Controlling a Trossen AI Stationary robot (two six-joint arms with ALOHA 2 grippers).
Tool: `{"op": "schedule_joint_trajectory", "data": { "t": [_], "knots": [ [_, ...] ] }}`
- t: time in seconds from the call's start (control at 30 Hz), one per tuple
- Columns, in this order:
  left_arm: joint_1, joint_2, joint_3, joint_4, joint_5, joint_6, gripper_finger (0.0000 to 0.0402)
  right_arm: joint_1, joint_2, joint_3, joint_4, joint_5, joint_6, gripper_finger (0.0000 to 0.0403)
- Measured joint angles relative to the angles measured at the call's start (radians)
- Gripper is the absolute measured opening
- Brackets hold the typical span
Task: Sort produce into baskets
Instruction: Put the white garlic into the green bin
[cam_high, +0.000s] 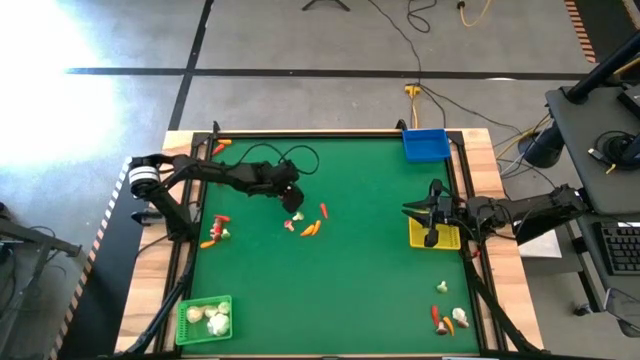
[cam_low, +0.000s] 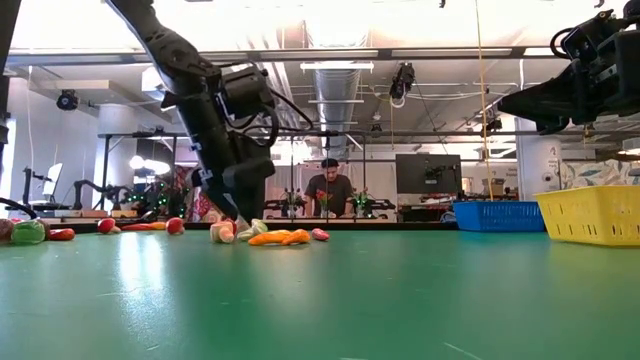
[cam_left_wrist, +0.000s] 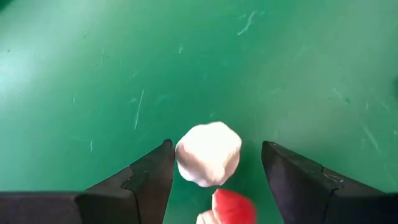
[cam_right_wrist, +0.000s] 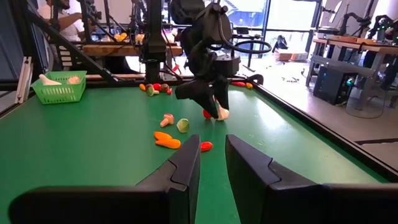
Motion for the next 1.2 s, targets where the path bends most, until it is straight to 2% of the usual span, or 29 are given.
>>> {"op": "schedule_joint_trajectory", "data": {
  "t": [0.2,0.33,0.47,0.7,0.8,0.93,1.03,1.2],
  "knots": [
    [-0.001,0.0,-0.037,0.032,-0.009,-0.002,0.0224,0.0,0.0,0.0,0.0,0.0,0.0,0.0068],
    [-0.002,0.0,-0.097,0.154,-0.01,-0.004,0.0214,0.0,0.0,0.0,0.0,0.0,0.0,0.0068],
    [-0.002,0.0,-0.146,0.26,-0.01,-0.004,0.019,0.0,0.0,0.0,0.0,0.0,0.0,0.0068],
    [-0.002,-0.001,-0.184,0.343,-0.054,0.008,0.0132,0.0,0.0,0.0,0.0,0.0,0.0,0.0068],
    [-0.001,0.0,-0.192,0.388,-0.067,0.013,0.0121,0.0,0.0,0.0,0.0,0.0,0.0,0.0068],
    [-0.024,-0.031,-0.159,0.348,-0.067,0.049,0.0119,0.0,0.0,0.0,0.0,0.0,0.0,0.0068],
    [-0.073,-0.109,-0.11,0.283,-0.044,0.05,0.0118,0.0,0.0,0.0,0.0,0.0,0.0,0.0068],
    [-0.261,-0.299,-0.05,0.035,-0.034,-0.01,0.0117,0.0,0.0,0.0,0.0,0.0,0.0,0.0068]
  ]
}}
